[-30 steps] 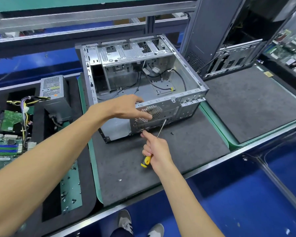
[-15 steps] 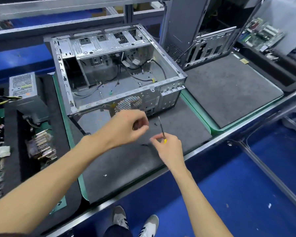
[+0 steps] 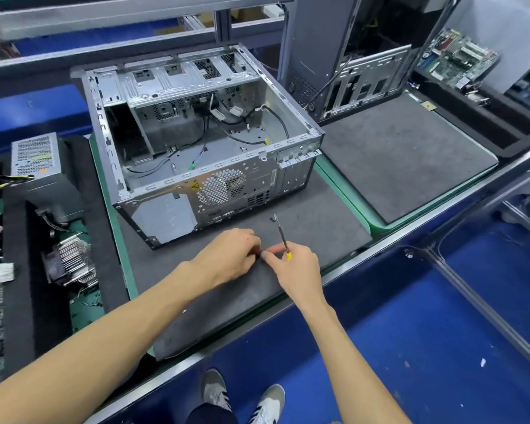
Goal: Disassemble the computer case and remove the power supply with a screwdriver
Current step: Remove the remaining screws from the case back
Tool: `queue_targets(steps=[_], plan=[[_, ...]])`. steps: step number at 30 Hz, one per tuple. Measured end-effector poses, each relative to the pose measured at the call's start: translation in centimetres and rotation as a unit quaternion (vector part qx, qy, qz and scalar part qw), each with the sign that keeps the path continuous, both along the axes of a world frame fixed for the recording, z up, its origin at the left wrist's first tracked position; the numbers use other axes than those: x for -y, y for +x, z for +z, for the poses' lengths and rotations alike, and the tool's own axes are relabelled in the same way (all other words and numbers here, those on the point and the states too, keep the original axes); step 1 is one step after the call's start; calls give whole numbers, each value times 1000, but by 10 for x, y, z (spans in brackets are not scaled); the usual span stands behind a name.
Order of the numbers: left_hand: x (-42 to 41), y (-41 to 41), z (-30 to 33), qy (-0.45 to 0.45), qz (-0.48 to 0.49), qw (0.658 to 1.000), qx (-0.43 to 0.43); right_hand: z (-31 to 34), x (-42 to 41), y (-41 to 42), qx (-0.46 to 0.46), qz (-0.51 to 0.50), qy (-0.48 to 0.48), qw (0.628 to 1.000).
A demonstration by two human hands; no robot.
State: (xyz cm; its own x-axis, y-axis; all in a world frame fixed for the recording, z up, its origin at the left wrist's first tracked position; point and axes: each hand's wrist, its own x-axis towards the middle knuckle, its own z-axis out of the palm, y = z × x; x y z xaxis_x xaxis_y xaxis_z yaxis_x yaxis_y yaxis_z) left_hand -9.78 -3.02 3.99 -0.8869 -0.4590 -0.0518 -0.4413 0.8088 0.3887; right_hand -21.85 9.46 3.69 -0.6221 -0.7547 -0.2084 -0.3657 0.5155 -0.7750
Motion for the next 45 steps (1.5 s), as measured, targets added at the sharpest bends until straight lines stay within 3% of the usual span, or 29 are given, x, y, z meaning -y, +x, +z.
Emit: queue_targets(steps=[2, 3, 4, 6, 7, 8, 9, 10, 14, 20, 24, 28, 34, 36, 41, 45], plan=[[-2, -1, 1, 95, 118, 987, -48, 1, 0, -1, 25, -6, -26, 999], [-3, -2, 2, 200, 202, 954, -95, 3, 0, -1, 34, -10, -46, 998], [-6, -3, 3, 332, 281, 888, -149, 5, 0, -1, 40, -15, -71, 997], [-11, -6, 8, 573, 380, 689, -231, 9, 2, 1, 45, -17, -125, 991], [-12, -7, 10, 658, 397, 588, -251, 11, 3, 2, 45, -8, -144, 989], [-14, -8, 12, 718, 397, 510, -259, 12, 4, 4, 42, 7, -152, 987], [-16, -9, 14, 753, 387, 466, -257, 14, 5, 5, 31, 29, -149, 988], [-17, -12, 16, 769, 378, 449, -255, 14, 5, 6, 13, 53, -139, 989], [-23, -23, 19, 754, 396, 468, -238, 13, 5, 1, -4, 66, -136, 989], [-14, -29, 20, 756, 439, 427, -231, 8, 20, -26, -102, -35, -45, 993], [-6, -35, 21, 755, 450, 414, -237, 4, 38, -37, -164, -26, 14, 986], [8, -42, 21, 746, 457, 422, -238, -3, 57, -38, -203, -23, 57, 977], [21, -48, 18, 752, 454, 417, -233, -2, 70, -39, -233, 30, 69, 970], [23, -49, 18, 755, 456, 411, -232, 2, 68, -38, -210, 48, 51, 975], [24, -45, 22, 754, 449, 418, -236, 13, 51, -23, -147, 75, -130, 978], [20, -29, 31, 779, 387, 434, -234, 23, 49, -6, -152, 159, -139, 965]])
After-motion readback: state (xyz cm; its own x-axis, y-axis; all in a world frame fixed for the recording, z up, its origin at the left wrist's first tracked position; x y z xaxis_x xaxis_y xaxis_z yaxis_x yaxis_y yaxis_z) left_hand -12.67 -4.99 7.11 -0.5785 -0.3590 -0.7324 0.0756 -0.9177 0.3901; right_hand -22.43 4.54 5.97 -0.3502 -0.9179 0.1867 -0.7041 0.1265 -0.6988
